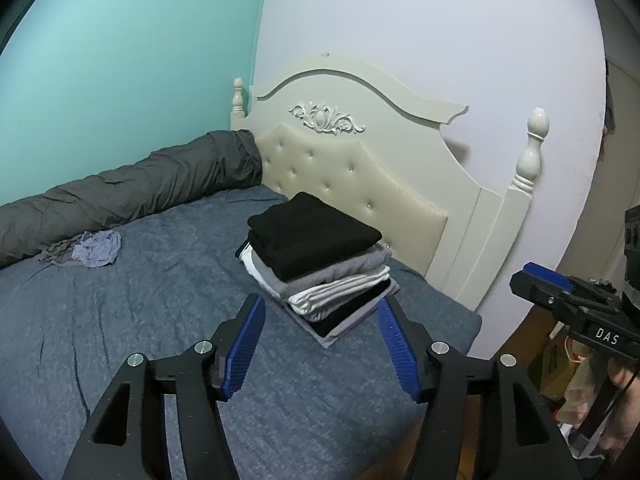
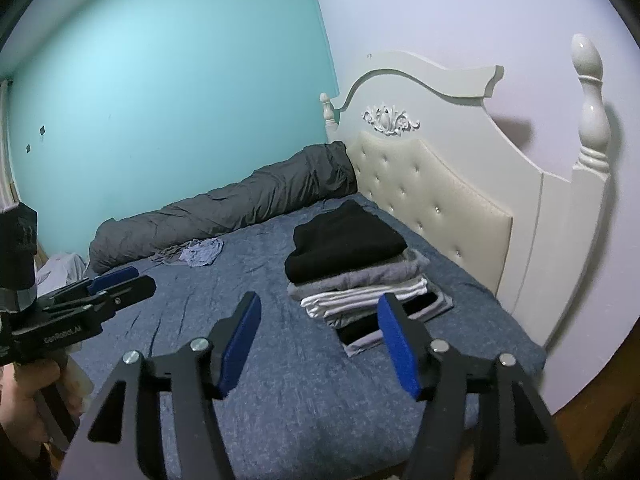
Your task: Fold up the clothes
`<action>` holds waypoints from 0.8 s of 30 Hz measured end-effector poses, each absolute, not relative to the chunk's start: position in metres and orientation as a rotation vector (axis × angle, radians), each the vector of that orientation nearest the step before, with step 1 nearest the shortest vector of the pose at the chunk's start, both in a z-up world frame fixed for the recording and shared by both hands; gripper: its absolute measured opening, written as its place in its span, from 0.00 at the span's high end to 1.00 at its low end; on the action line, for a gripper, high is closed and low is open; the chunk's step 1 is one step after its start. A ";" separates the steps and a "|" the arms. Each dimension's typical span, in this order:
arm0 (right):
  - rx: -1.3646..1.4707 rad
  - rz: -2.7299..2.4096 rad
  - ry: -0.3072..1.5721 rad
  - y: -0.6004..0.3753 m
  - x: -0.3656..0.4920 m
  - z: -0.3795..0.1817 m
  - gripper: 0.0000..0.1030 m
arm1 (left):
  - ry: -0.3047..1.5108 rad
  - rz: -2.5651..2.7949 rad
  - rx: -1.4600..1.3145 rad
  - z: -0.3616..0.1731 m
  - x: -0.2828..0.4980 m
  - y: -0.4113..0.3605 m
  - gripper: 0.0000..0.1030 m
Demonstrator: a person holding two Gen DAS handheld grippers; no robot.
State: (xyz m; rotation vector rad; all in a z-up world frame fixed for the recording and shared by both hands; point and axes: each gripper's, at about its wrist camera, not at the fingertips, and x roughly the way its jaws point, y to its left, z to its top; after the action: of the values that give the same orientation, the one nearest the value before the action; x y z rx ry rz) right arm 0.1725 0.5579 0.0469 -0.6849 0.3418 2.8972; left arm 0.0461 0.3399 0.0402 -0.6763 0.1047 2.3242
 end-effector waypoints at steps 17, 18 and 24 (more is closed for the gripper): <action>-0.704 2.876 0.343 0.531 0.198 0.031 0.23 | 0.097 2.352 -0.650 0.032 0.070 0.313 0.20; -0.701 2.874 0.340 0.530 0.199 0.031 0.22 | 0.096 2.355 -0.647 0.032 0.071 0.312 0.18; -0.687 2.867 0.365 0.529 0.202 0.027 0.05 | 0.090 2.368 -0.639 0.032 0.075 0.303 0.07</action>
State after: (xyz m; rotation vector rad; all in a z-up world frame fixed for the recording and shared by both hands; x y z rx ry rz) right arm 0.2021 0.5288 0.0272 -0.6875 0.3652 2.8675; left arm 0.0751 0.3027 0.0315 -0.6387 0.0895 2.3685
